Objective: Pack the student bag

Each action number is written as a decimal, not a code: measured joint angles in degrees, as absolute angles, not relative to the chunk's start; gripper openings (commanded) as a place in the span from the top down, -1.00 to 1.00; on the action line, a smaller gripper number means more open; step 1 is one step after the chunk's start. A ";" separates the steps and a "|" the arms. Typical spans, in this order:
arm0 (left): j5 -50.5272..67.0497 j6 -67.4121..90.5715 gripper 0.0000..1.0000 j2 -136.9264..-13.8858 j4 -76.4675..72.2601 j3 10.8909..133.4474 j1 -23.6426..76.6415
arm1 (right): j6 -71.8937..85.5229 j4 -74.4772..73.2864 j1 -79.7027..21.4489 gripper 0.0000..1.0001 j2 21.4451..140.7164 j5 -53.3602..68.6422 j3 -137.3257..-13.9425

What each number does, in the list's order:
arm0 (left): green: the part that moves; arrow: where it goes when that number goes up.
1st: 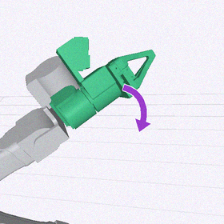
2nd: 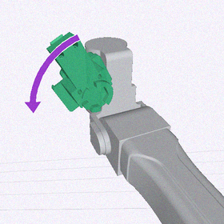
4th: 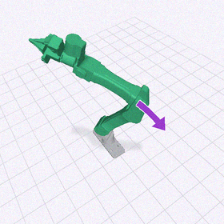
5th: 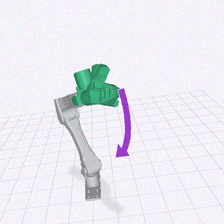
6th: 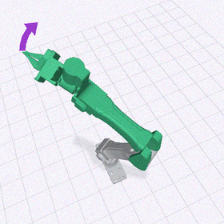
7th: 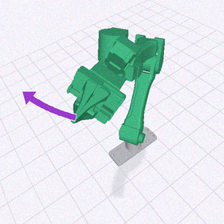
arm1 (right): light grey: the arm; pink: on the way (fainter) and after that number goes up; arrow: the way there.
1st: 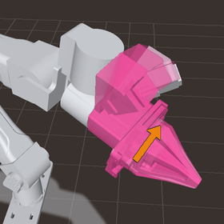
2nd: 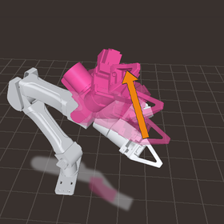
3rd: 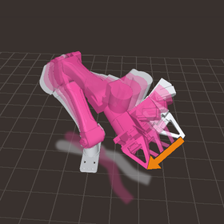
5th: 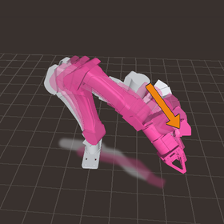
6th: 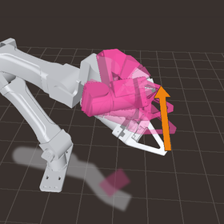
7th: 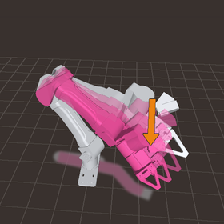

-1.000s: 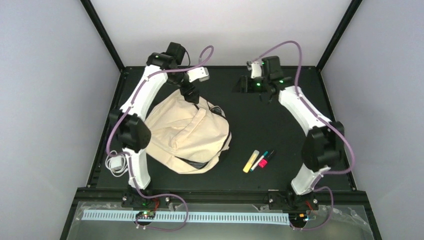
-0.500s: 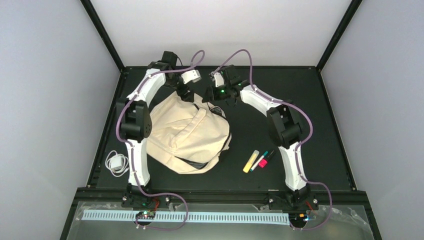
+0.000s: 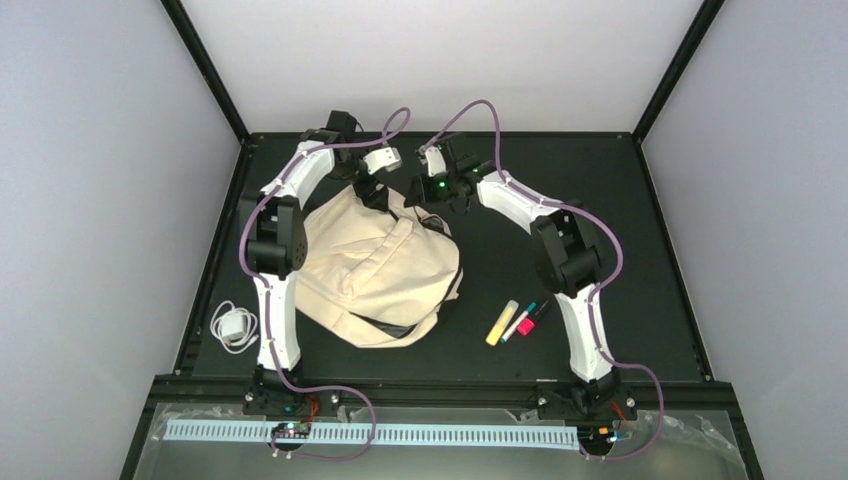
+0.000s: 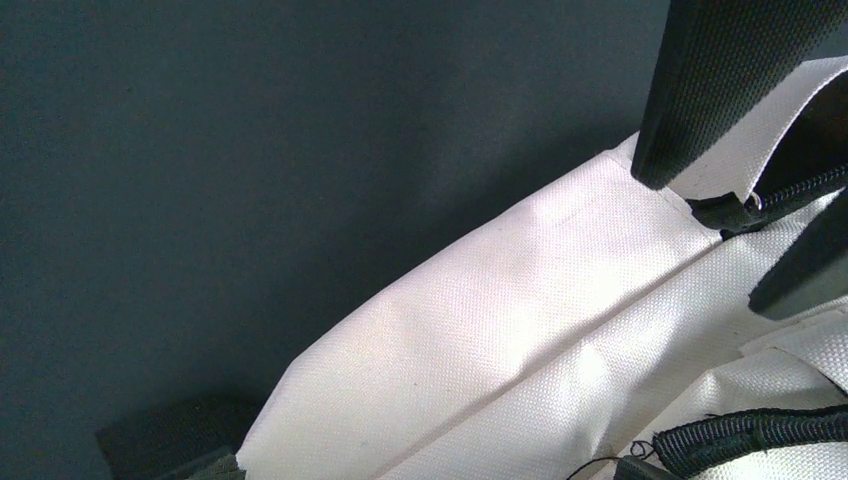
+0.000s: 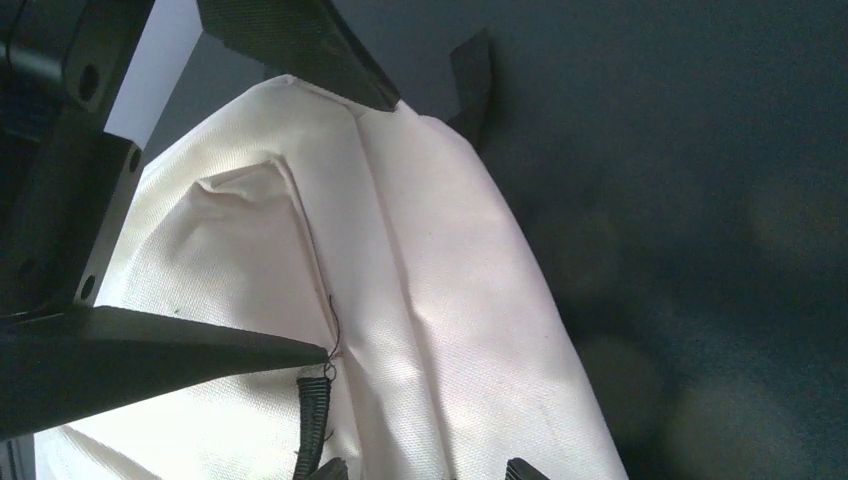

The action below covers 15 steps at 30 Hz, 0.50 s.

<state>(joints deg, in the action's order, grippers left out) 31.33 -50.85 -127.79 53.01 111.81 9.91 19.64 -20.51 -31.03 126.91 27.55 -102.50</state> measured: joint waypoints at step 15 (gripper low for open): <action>34.81 -52.03 -0.93 -127.94 53.10 110.61 10.20 | 17.32 -22.76 -32.03 0.98 130.67 26.22 -103.63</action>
